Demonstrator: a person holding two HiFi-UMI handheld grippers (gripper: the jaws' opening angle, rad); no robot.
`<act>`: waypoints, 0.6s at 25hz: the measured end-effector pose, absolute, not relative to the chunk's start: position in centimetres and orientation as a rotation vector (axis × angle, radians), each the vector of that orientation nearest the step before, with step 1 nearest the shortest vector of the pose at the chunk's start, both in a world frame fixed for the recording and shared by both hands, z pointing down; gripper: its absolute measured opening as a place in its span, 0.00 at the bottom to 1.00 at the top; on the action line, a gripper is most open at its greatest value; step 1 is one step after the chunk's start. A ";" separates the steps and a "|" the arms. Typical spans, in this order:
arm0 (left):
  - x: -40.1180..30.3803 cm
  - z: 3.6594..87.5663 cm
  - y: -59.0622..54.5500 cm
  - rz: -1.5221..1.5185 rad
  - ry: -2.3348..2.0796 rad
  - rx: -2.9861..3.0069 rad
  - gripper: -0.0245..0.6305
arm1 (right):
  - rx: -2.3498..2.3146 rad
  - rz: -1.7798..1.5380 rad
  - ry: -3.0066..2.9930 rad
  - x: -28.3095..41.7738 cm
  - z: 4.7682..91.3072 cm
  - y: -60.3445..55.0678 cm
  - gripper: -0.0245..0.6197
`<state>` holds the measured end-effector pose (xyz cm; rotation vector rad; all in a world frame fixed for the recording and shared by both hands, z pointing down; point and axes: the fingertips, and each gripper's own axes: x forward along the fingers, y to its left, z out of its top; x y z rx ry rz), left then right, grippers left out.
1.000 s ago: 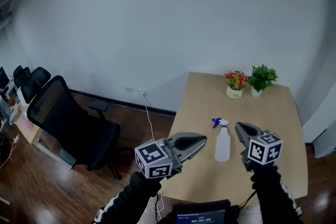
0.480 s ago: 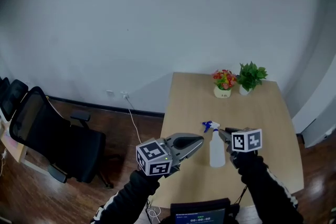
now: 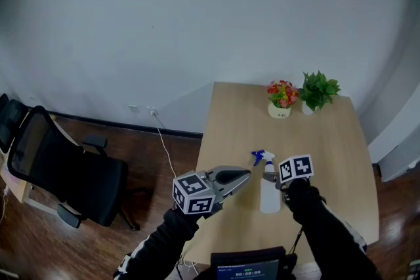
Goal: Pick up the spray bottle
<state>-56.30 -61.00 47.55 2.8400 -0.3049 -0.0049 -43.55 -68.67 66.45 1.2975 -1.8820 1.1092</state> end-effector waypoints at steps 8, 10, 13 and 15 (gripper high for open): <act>-56.0 50.5 -64.5 0.029 -0.327 2.785 0.03 | 1.244 1.167 -1.682 -42.3 72.6 -70.3 0.69; -56.3 51.1 -65.2 0.025 -0.336 2.771 0.03 | 1.211 1.186 -1.648 -42.6 74.2 -70.3 0.69; -56.6 52.1 -66.2 0.031 -0.356 2.754 0.03 | 1.191 1.212 -1.617 -43.0 76.2 -70.3 0.69; -56.4 52.7 -67.0 0.035 -0.363 2.742 0.03 | 1.190 1.243 -1.601 -42.8 77.4 -70.7 0.69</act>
